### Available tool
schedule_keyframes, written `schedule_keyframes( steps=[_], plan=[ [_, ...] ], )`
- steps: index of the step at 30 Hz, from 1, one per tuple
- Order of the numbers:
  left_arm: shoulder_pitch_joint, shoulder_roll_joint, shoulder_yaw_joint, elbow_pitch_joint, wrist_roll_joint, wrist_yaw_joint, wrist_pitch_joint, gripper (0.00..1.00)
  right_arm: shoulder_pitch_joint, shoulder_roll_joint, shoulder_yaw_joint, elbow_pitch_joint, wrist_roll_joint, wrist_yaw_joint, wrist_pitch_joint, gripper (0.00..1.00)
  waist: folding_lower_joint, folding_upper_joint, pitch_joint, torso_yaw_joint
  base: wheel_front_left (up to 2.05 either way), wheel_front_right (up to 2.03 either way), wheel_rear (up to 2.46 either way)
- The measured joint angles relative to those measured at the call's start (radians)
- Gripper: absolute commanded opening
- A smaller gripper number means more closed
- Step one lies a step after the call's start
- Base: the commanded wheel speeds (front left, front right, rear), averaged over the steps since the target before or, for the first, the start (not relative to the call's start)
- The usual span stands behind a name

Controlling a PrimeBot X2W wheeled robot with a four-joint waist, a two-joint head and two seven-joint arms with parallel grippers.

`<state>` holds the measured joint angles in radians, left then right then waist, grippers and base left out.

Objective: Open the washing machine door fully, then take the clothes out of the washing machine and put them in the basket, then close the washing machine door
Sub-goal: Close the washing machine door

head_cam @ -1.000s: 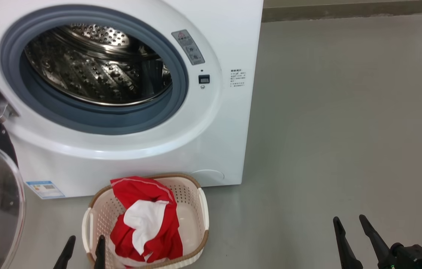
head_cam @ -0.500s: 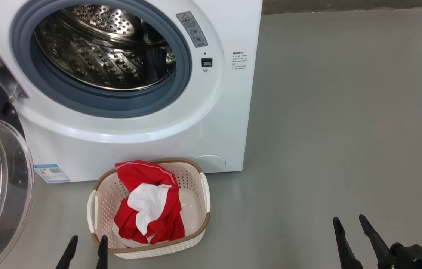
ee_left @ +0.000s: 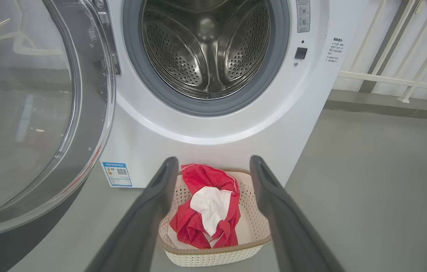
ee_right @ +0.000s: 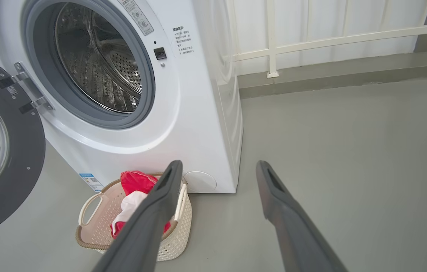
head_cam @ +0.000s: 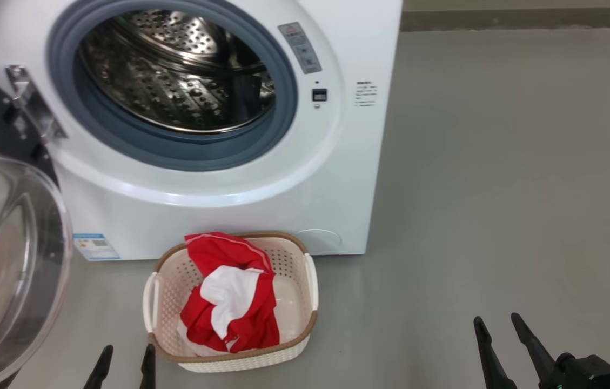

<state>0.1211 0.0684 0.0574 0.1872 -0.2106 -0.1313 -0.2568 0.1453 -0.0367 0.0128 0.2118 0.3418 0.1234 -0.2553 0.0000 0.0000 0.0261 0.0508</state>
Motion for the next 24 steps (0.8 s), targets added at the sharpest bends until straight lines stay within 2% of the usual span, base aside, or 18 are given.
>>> schedule_keyframes(
  steps=[9,15,24],
  plan=[
    [0.002,-0.020,0.012,0.030,-0.004,0.000,0.000,1.00,-0.001,-0.007,0.060,0.025,0.000,0.000,0.000,1.00,0.0000,0.0000,-0.017,0.095,0.00,0.00,0.00],
    [0.007,-0.021,0.019,0.041,-0.026,0.002,0.000,1.00,-0.001,-0.021,0.093,0.040,0.009,0.000,0.000,1.00,0.0000,0.0000,-0.031,0.186,0.00,0.00,0.00],
    [0.030,-0.021,-0.005,0.049,-0.068,0.031,0.000,1.00,-0.020,-0.024,0.142,0.053,0.015,0.000,0.000,1.00,0.0000,0.0000,-0.043,0.332,0.00,0.00,0.00]
  ],
)
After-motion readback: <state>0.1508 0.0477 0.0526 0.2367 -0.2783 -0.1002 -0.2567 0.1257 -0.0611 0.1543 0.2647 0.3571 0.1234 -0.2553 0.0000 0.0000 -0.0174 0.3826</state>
